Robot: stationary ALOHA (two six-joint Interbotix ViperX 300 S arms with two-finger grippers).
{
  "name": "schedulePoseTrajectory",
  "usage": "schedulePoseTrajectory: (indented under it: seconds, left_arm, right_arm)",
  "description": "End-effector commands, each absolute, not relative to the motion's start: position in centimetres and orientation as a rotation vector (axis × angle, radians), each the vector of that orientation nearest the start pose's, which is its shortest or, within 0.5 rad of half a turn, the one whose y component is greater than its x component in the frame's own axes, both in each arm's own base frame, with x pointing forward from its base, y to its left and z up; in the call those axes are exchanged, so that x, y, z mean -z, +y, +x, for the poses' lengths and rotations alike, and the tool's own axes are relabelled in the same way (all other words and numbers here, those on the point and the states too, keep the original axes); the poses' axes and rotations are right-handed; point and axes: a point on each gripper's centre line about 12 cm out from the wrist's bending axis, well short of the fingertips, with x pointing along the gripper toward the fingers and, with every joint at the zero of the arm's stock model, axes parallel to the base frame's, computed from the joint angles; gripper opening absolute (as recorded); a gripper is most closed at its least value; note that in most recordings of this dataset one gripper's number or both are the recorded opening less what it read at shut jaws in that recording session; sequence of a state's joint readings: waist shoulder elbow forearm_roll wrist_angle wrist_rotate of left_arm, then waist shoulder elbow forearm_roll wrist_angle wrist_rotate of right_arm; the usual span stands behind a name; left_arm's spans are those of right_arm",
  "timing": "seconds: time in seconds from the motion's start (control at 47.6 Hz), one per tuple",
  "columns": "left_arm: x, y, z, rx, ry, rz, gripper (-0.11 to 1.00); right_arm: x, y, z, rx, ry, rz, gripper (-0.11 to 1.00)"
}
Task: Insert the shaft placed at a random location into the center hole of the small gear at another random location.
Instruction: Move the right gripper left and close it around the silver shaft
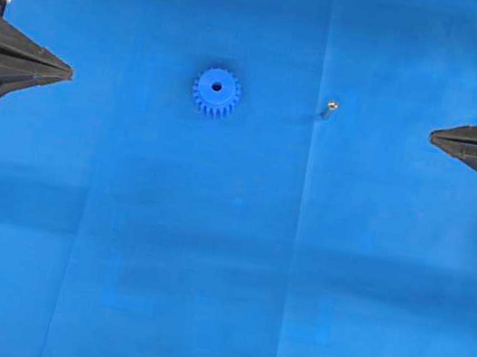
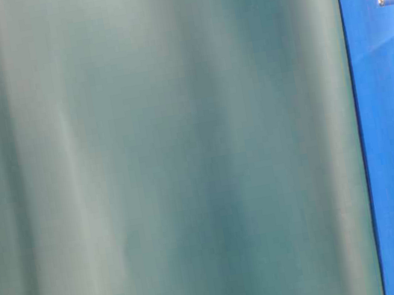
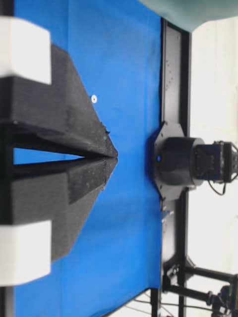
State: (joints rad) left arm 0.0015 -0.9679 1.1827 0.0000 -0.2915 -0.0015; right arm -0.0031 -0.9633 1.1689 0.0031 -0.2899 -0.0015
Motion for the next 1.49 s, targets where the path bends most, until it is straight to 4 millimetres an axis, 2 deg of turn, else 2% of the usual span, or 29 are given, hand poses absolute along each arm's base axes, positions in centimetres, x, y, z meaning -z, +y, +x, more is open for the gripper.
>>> schedulePoseTrajectory:
  seconds: [0.0,0.105,0.357,0.546,0.63,0.693,0.756,0.904,0.946,0.967,1.093,1.324,1.471]
  left_arm:
    - [-29.6,0.0,19.9,-0.001,-0.078,-0.009,0.0]
    - [-29.6,0.0,19.8,0.001,-0.072,-0.011,0.0]
    - [-29.5,0.0,19.8,0.0,-0.071,-0.009,0.0]
    - [-29.5,0.0,19.8,0.0,-0.071,-0.009,0.0]
    - [-29.5,0.0,19.8,0.001,-0.071,-0.009,0.0]
    - [-29.5,0.0,19.8,0.0,-0.071,-0.009,0.0]
    - [-29.5,0.0,19.8,0.0,-0.071,-0.009,0.0]
    - [-29.4,0.0,19.8,0.0,-0.066,-0.009,0.0]
    - [-29.4,0.0,19.8,0.0,-0.066,-0.009,0.0]
    - [-29.3,0.0,19.7,0.0,-0.066,-0.009,0.0]
    - [-29.2,0.0,19.7,0.0,-0.063,-0.009,0.0]
    - [-29.0,0.0,19.7,0.0,-0.058,-0.011,0.0]
    - [-28.9,0.0,19.7,0.0,-0.054,-0.011,0.0]
  right_arm:
    - [-30.1,-0.1,20.2,0.004,-0.092,-0.002,0.0]
    - [-30.0,-0.1,20.5,0.007,-0.069,-0.005,-0.06]
    - [-28.5,-1.7,21.7,0.081,-0.016,0.01,-0.06]
    - [-26.1,-3.4,23.2,0.151,0.065,0.023,-0.05]
    - [-24.7,-4.0,24.0,0.173,0.106,0.037,0.0]
    - [-23.6,-4.5,24.8,0.192,0.137,0.052,0.09]
    - [-22.4,-5.0,25.4,0.209,0.173,0.067,0.22]
    - [-19.2,-5.8,26.8,0.242,0.242,0.087,0.69]
    - [-18.4,-6.1,27.2,0.254,0.253,0.096,0.8]
    - [-18.0,-6.3,27.3,0.261,0.257,0.099,0.82]
    - [-15.4,-7.3,27.9,0.321,0.281,0.13,0.71]
    - [-11.6,-8.2,28.8,0.377,0.335,0.154,0.72]
    - [-10.3,-8.3,29.5,0.383,0.369,0.157,0.72]
